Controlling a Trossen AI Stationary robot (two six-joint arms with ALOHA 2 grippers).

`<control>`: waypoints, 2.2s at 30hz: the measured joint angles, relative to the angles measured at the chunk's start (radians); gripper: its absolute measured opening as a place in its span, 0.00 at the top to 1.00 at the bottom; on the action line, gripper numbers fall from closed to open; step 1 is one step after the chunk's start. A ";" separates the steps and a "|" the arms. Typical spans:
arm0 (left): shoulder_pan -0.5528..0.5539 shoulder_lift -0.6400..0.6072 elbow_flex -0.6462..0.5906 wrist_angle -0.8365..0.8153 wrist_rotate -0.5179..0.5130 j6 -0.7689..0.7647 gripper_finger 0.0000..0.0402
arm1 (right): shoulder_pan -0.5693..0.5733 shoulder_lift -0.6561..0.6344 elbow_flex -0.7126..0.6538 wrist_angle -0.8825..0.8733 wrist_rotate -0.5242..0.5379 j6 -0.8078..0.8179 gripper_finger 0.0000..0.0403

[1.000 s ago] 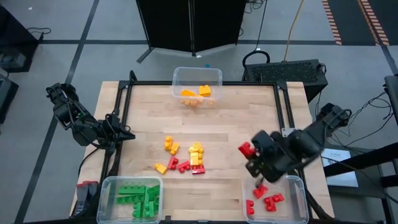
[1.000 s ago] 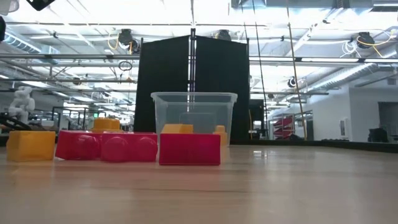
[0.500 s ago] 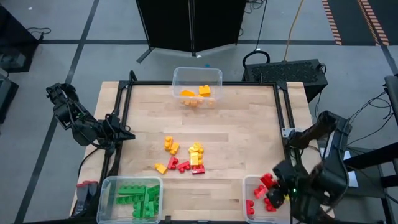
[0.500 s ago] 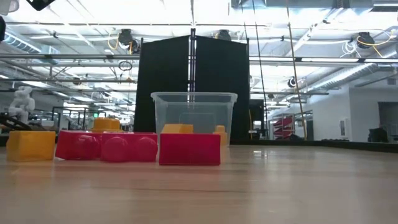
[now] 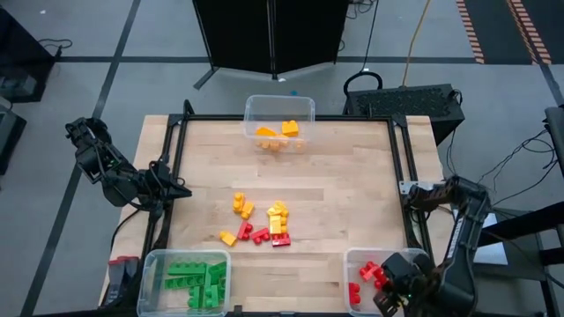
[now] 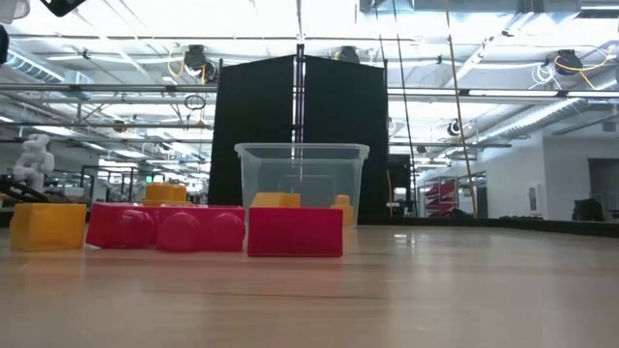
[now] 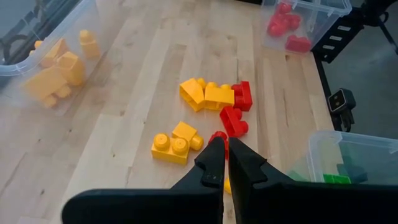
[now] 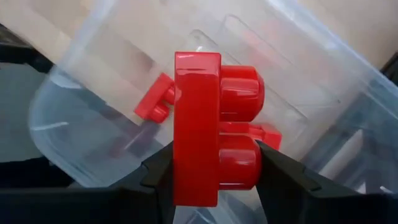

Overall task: Sort blocks
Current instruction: Put the red game piece into the bottom right transparent bin

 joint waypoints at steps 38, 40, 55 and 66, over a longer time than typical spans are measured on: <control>0.000 0.000 0.000 0.001 -0.004 -0.001 0.99 | -0.442 -0.125 0.146 0.234 0.266 -0.849 0.49; 0.000 0.000 0.000 0.001 -0.004 -0.002 0.99 | -0.526 -0.081 0.146 0.359 0.205 -1.048 0.49; 0.000 0.000 0.000 0.001 -0.003 -0.003 0.99 | -0.770 0.247 0.144 0.526 -0.134 -1.644 0.49; 0.000 0.000 0.000 0.001 0.000 0.006 0.99 | -0.766 0.410 0.143 0.545 -0.134 -1.721 0.26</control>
